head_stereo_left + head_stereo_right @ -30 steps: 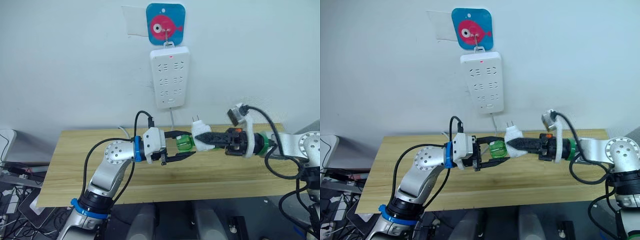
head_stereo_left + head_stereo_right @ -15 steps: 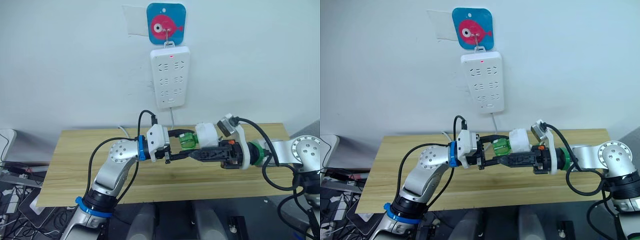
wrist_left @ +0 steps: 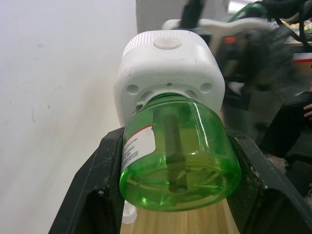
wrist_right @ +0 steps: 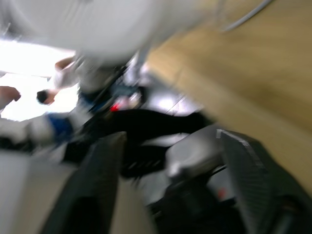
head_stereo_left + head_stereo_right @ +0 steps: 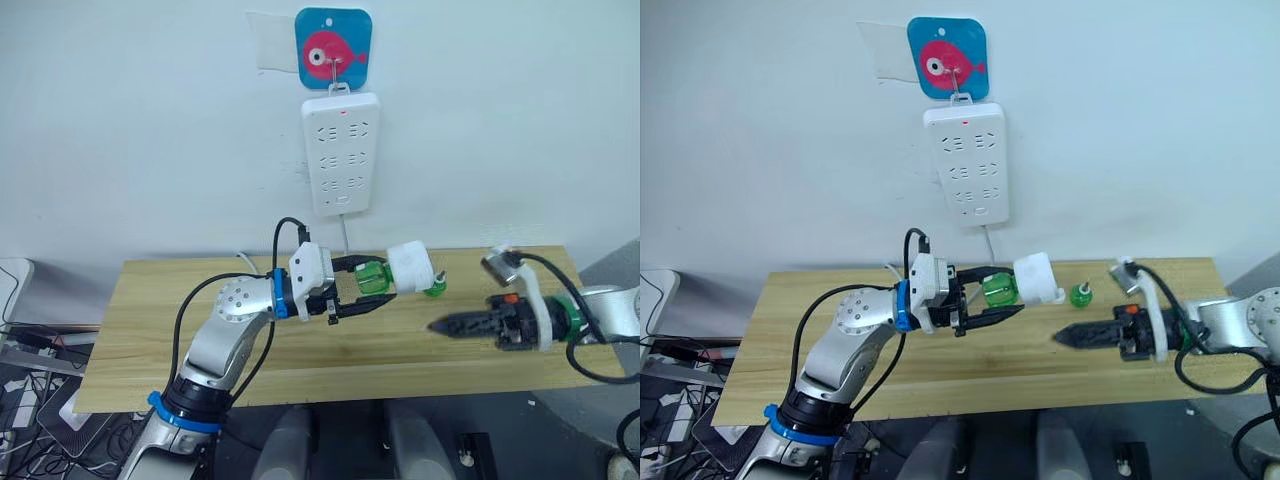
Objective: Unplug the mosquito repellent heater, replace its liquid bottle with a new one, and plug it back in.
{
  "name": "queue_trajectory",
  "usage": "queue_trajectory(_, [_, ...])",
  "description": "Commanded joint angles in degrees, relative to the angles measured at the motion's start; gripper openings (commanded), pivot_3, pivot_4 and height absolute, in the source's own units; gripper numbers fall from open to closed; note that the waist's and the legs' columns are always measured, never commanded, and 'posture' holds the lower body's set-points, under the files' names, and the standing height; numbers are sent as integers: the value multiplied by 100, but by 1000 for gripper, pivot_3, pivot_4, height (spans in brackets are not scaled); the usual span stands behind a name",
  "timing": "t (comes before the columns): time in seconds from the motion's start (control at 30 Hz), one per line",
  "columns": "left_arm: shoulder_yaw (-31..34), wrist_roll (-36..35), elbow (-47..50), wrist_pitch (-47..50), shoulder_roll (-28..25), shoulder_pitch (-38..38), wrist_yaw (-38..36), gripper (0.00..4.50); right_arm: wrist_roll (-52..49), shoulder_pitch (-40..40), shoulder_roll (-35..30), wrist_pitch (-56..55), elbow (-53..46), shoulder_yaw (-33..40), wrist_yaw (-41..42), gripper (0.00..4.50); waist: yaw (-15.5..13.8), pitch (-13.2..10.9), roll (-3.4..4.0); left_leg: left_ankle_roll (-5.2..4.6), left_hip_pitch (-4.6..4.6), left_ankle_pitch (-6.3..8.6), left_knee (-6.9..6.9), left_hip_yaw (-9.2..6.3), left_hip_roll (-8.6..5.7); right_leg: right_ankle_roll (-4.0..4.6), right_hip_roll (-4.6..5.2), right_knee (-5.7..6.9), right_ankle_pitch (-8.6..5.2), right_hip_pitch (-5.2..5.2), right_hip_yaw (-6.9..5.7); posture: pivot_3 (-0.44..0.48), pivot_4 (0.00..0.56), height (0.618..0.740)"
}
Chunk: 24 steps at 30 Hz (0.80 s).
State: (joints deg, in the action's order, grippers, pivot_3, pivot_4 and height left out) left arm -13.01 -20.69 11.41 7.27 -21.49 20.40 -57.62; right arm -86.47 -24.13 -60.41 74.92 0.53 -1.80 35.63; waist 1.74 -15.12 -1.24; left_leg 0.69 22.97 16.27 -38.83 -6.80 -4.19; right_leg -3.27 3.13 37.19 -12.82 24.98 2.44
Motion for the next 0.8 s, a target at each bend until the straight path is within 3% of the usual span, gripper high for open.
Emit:
queue_trajectory(0.03, [99,-276,404,121,-94,-70,-82,2295,846,-414,265,-394,582,221,362,1682,14,0,0,1,0,0,0,1,1,0,0,0,0,1,0,-29,238,740])
queue_trajectory(0.17, [94,-469,592,365,-259,-120,-196,2295,1625,-905,938,-726,1062,188,535,164,13,1,1,3,0,-1,3,13,8,3,0,5,2,11,11,-31,228,740])
queue_trajectory(0.2, [90,-507,622,422,-275,-111,-197,2295,1755,-996,1159,-768,1135,195,514,73,8,2,3,3,0,-1,3,11,10,3,0,5,2,12,9,-29,225,740])
queue_trajectory(0.37, [114,-617,706,651,-276,-18,-108,2295,1894,-1120,2065,-569,958,336,339,73,-9,2,3,4,2,-2,1,10,5,7,2,5,5,12,12,-7,219,740])
queue_trajectory(0.6, [280,-574,638,742,-256,-39,210,2295,1213,-392,1981,504,-247,660,602,73,-84,3,5,7,8,-4,1,0,1,6,5,0,6,15,7,0,218,740])
queue_trajectory(0.8, [263,-389,492,580,-284,-96,223,2295,68,-116,2009,1005,-726,1069,157,73,-103,5,6,4,4,-2,-1,9,4,12,4,7,12,15,12,-14,218,740])
